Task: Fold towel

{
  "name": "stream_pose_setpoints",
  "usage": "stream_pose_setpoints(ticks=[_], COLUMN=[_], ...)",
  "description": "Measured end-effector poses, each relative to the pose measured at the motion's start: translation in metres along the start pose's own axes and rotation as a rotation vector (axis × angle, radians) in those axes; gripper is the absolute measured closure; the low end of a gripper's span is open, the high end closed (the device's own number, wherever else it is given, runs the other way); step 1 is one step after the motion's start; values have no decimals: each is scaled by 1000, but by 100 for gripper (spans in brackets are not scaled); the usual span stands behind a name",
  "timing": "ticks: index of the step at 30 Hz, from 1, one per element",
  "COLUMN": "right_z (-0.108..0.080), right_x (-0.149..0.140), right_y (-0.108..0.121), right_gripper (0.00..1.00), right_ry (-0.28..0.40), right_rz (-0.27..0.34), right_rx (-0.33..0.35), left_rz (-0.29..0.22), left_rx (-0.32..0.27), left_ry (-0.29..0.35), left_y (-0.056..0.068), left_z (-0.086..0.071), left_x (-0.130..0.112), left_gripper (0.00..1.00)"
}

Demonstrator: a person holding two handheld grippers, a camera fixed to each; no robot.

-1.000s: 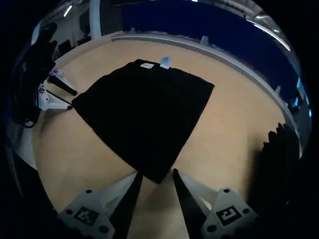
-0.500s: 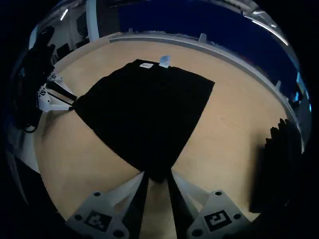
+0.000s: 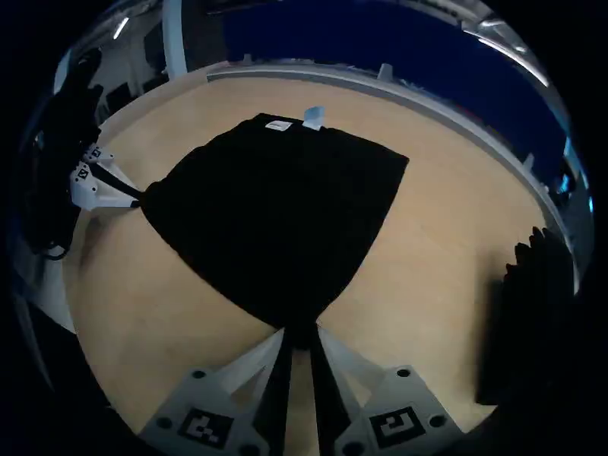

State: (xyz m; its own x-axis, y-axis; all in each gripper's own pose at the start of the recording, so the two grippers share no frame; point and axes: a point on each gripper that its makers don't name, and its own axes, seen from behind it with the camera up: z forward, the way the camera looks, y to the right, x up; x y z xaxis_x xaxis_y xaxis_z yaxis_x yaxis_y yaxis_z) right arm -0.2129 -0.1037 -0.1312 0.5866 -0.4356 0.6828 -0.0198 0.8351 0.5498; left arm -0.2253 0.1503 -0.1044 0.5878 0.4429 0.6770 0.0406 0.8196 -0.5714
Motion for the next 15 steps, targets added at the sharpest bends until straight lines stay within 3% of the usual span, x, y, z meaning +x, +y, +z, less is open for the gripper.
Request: stream_pose_setpoints(ticks=[8, 15], right_z=[-5, -20], right_x=[9, 20], right_y=[5, 4], right_gripper=[85, 85], right_ry=[19, 33], right_rz=[11, -3], right_rx=[-4, 0], left_rz=[-37, -78], left_rx=[-9, 2], left_ry=[17, 49], left_y=[5, 4], left_z=[-7, -25], left_x=[3, 16], left_gripper=[91, 91])
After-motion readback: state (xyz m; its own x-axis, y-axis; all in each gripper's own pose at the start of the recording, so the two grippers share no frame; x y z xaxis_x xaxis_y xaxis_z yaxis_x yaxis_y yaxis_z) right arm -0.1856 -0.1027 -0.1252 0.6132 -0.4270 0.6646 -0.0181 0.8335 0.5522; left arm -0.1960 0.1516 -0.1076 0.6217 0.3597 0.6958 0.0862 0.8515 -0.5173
